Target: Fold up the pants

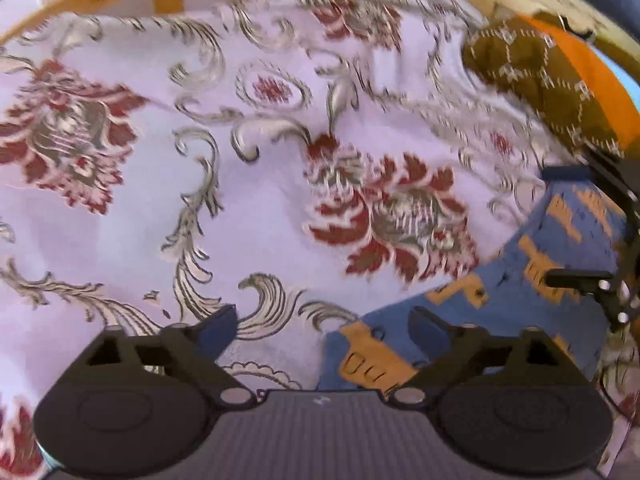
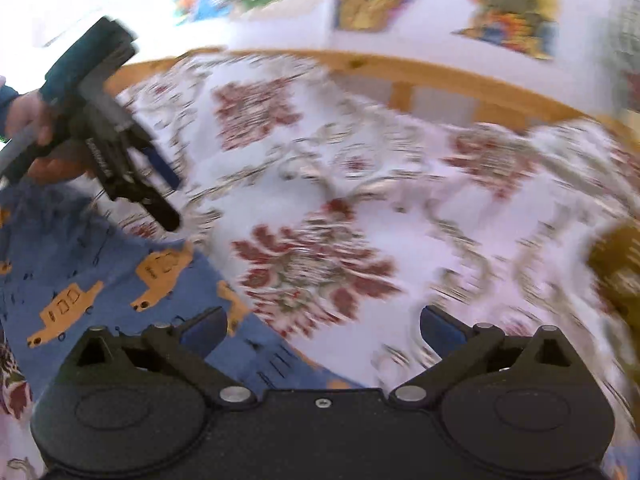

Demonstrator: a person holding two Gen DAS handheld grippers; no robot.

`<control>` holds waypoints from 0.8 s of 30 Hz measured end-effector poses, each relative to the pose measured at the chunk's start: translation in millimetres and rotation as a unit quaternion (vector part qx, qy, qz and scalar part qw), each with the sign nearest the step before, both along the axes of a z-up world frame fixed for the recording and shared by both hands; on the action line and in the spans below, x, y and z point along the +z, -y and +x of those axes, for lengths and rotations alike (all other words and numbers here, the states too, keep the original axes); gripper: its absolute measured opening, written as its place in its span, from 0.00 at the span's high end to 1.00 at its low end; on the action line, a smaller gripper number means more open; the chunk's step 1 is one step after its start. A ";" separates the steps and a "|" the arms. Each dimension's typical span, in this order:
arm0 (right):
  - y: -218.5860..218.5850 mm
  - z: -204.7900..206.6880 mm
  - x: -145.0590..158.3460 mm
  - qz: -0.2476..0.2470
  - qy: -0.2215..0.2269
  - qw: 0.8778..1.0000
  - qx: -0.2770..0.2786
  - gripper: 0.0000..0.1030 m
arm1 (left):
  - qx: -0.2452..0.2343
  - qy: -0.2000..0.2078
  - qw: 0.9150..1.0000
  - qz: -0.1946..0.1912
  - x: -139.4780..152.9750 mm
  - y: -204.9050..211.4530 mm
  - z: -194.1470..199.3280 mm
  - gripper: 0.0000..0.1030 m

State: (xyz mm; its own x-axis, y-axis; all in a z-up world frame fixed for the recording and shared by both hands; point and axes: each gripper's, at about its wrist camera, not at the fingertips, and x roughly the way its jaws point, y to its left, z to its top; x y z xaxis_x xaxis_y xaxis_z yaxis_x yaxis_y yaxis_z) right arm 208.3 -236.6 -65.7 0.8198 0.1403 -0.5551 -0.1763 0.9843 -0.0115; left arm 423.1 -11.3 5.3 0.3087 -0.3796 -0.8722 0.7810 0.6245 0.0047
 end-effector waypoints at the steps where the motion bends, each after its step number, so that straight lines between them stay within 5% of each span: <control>1: 6.2 -10.9 3.2 0.005 0.004 1.000 -0.019 0.01 | 0.014 0.009 1.000 -0.002 4.1 1.7 -4.2 0.00; 10: 57.9 -113.3 29.6 0.082 0.028 0.980 -0.178 0.01 | 0.085 0.024 0.993 -0.072 24.4 43.8 -57.0 0.00; 19: 86.2 -190.2 8.4 0.136 0.010 0.934 -0.331 0.00 | -0.002 0.024 0.997 -0.067 12.1 146.1 -129.4 0.00; 24: 113.6 -199.8 -12.8 0.212 -0.001 0.909 -0.360 0.00 | -0.072 0.028 0.996 -0.050 -6.3 227.0 -152.8 0.00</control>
